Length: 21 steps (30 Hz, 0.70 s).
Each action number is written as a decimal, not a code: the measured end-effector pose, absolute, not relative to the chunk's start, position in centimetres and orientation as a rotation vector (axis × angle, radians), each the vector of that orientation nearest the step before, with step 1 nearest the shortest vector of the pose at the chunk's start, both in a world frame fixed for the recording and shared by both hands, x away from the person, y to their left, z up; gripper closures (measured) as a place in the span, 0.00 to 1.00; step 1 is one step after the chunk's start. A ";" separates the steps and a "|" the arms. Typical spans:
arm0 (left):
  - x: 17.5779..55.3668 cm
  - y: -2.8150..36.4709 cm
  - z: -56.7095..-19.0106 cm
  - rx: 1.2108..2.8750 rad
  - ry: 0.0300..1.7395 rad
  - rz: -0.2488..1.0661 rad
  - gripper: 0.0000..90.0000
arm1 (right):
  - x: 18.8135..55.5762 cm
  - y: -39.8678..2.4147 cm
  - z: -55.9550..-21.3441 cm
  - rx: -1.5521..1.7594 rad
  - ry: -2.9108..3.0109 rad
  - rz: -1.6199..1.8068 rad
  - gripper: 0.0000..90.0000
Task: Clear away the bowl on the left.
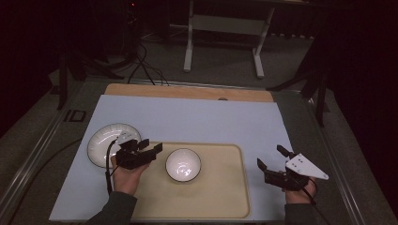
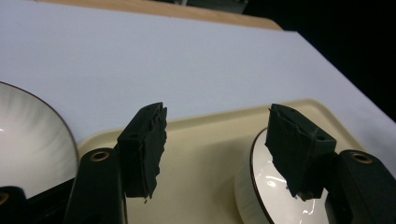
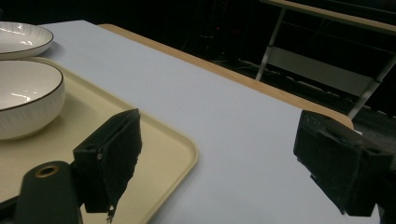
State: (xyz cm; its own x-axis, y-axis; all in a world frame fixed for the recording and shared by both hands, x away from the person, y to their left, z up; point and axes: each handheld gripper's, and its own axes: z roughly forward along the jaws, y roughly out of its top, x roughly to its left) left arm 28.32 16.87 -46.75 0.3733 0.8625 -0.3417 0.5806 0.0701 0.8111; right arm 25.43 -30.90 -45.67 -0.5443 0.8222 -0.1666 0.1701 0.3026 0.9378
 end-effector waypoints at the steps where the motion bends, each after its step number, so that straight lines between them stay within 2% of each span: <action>1: 28.3 17.1 -46.6 1.610 1.312 0.350 0.42 | 25.4 -30.9 -45.7 0.881 1.912 1.263 0.16; 21: 26.7 22.0 -43.9 1.522 1.345 0.542 0.42 | 25.4 -30.9 -45.7 0.882 1.912 1.263 0.16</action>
